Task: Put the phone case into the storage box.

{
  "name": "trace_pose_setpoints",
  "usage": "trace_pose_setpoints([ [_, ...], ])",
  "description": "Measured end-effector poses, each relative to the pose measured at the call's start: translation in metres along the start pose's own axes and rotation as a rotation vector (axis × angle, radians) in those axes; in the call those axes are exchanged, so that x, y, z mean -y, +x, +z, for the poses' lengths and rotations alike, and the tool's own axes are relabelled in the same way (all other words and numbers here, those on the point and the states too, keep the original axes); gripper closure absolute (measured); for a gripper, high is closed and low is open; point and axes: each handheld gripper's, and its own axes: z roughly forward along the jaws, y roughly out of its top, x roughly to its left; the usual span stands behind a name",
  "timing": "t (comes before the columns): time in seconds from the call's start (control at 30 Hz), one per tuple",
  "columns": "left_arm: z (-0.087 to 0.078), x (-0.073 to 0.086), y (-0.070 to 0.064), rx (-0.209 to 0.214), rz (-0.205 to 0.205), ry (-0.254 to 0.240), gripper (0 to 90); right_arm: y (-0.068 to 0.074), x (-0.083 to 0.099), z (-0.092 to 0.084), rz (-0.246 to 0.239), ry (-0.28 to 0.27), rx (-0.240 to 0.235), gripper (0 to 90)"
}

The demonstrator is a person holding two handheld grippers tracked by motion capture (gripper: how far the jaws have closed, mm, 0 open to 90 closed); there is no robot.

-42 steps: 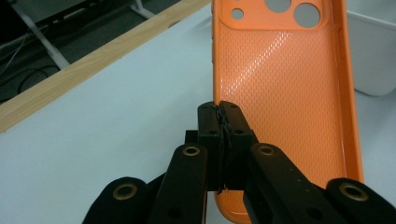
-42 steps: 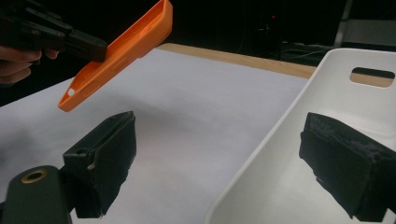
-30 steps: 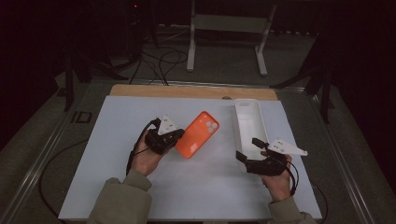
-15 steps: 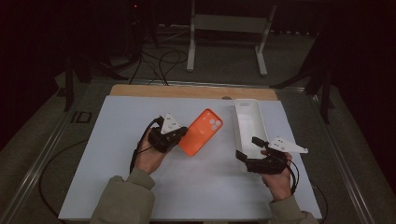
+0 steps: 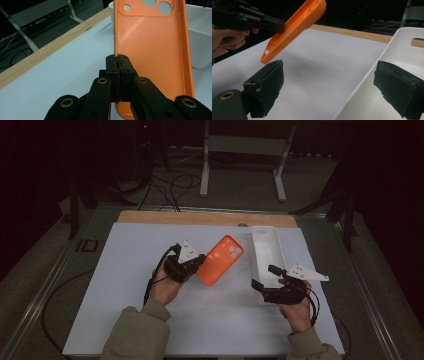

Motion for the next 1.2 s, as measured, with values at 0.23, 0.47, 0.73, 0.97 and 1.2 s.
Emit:
trace_pose_setpoints([
  [0.23, 0.004, -0.002, -0.004, 0.006, 0.012, -0.003, 89.6, 0.002, -0.005, 0.003, -0.01, -0.001, -0.001, 9.0],
  [0.47, 0.008, -0.004, -0.009, 0.008, 0.023, -0.013, 89.6, 0.004, -0.007, 0.006, -0.011, 0.01, -0.005, 9.0],
  [0.73, 0.012, -0.007, -0.018, 0.007, 0.05, -0.013, 89.6, 0.005, -0.01, 0.01, -0.007, 0.015, -0.007, 9.0],
  [0.97, 0.016, -0.01, -0.023, 0.014, 0.064, -0.016, 89.7, 0.006, -0.015, 0.013, -0.008, 0.012, -0.013, 9.0],
  [1.2, 0.018, -0.011, -0.028, 0.018, 0.072, -0.023, 89.6, 0.006, -0.017, 0.018, 0.005, 0.014, -0.026, 9.0],
])
